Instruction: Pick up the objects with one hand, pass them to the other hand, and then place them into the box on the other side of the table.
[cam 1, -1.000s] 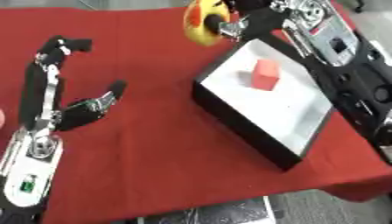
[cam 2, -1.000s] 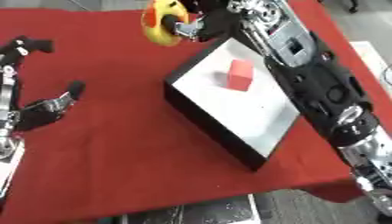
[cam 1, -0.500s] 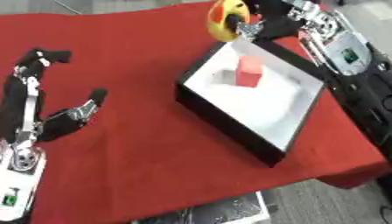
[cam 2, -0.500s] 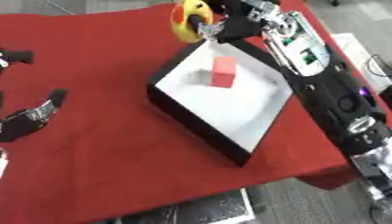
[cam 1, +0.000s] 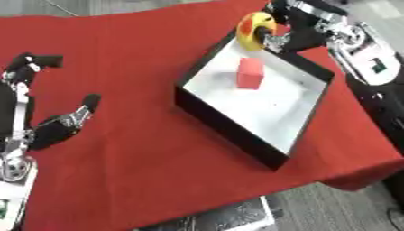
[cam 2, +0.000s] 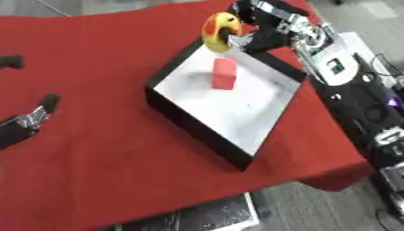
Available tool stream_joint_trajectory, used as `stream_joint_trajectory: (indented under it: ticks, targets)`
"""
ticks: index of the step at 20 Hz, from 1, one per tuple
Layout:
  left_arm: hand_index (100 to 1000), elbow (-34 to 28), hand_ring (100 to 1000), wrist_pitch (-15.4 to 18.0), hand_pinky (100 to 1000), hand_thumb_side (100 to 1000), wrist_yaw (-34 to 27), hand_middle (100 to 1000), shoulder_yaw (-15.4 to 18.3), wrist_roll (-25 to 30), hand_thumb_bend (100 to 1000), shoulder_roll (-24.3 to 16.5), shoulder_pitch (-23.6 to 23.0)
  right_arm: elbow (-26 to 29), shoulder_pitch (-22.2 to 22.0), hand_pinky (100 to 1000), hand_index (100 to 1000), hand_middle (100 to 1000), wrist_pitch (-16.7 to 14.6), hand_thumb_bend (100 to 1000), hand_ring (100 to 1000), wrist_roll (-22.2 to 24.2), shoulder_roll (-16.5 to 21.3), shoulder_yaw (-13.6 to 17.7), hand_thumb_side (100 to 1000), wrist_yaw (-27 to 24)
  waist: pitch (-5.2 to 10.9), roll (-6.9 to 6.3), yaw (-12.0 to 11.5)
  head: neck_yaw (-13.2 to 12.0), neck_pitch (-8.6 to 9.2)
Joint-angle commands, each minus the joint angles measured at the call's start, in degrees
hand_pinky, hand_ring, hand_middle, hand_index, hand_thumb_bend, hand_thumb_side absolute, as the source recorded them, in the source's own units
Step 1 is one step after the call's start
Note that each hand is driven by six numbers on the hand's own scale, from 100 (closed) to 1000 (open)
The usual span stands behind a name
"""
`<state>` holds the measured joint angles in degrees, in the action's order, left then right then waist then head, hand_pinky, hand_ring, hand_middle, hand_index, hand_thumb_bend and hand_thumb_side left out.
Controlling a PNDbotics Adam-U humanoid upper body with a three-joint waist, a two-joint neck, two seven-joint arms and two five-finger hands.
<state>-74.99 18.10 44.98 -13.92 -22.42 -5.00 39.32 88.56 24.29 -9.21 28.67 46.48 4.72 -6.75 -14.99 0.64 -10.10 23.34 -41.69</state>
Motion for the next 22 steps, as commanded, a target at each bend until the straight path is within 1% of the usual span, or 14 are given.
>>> stream_joint_trajectory:
  ticks: [1,2,3,4,5,8,9,10,11,14,17,19,21,22]
  targets:
    - [775,-0.7,770,0.0,940,666,0.0,618,0.5,-0.3,540,-1.0,0.8,-0.9,-0.1,907,457,473,-2.7,100,625,2.5,2.9,2.1,206,1.9,2.41,-0.62,0.1,-0.1,0.27]
    - [775,-0.7,770,0.0,940,666,0.0,618,0.5,-0.3,540,-0.9,0.8,-1.3,-0.3,911,463,489,-3.4,100,640,3.3,3.0,2.2,211,2.3,2.41,-0.61,0.1,-0.2,0.25]
    - [777,-0.7,770,0.0,940,666,0.0,620,0.4,-0.2,539,-0.9,0.8,-1.6,-0.8,922,479,528,-4.8,100,674,5.0,3.1,2.5,220,3.2,2.39,-0.58,0.1,-0.4,0.25]
    - [775,-0.7,770,0.1,940,665,0.1,620,0.4,-0.2,541,-0.8,0.8,-2.1,-1.2,950,645,625,-6.5,100,747,7.0,3.0,2.9,216,4.1,2.37,-0.58,0.1,-0.5,0.26]
    - [776,-0.8,770,0.1,939,665,0.1,620,0.4,-0.2,541,-0.8,0.9,-2.6,-1.5,957,670,652,-8.2,100,761,9.0,2.9,3.3,214,4.8,2.36,-0.62,0.1,-0.5,0.28]
    - [776,-0.9,770,0.1,939,663,0.1,620,0.3,-0.2,542,-0.8,0.9,-4.1,-1.7,1000,825,823,-11.5,100,862,12.9,2.7,4.2,190,5.2,2.34,-0.75,0.0,-0.5,0.28]
    - [776,-0.9,770,0.1,939,664,0.0,620,0.3,-0.2,542,-0.8,0.9,-4.4,-1.7,1000,886,875,-12.2,100,904,13.7,2.7,4.4,290,5.0,2.34,-0.77,0.0,-0.5,0.28]
    - [776,-0.9,771,0.1,939,663,0.0,620,0.3,-0.2,542,-0.8,0.9,-4.6,-1.8,1000,911,906,-12.7,100,923,14.1,2.7,4.6,333,4.9,2.34,-0.77,0.0,-0.5,0.3]
    - [776,-0.9,771,0.1,939,663,0.0,620,0.3,-0.2,543,-0.8,0.9,-4.8,-1.8,1000,944,956,-13.0,100,953,14.3,2.7,4.8,335,4.8,2.36,-0.76,0.0,-0.6,0.31]
    - [777,-1.0,771,0.1,939,662,0.0,621,0.3,-0.2,546,-0.9,0.9,-5.0,-1.9,1000,977,1000,-13.1,100,987,13.7,2.7,5.3,305,4.3,2.43,-0.7,0.0,-0.7,0.28]
    - [776,-1.0,771,0.0,938,660,-0.1,620,0.3,-0.3,547,-1.0,1.0,-4.6,-2.0,1000,969,1000,-12.7,100,984,12.9,2.7,5.6,278,3.8,2.51,-0.63,0.0,-0.9,0.29]
    - [775,-1.1,770,-0.1,937,658,-0.1,620,0.3,-0.3,547,-1.1,1.0,-4.3,-2.0,1000,954,993,-11.9,100,976,12.3,2.6,5.7,299,2.9,2.56,-0.58,-0.1,-1.1,0.3]
    - [775,-1.2,770,-0.2,936,657,-0.2,620,0.5,-0.4,542,-1.2,1.0,-3.8,-1.9,1000,935,982,-10.1,100,964,11.3,2.3,5.6,322,0.5,2.61,-0.57,-0.1,-1.6,0.25]
    - [775,-1.3,770,-0.4,934,651,-0.3,620,0.5,-0.5,525,-1.4,1.0,-3.5,-1.9,1000,933,977,-9.0,100,960,10.9,2.3,5.5,391,-1.2,2.64,-0.59,-0.2,-1.9,0.23]
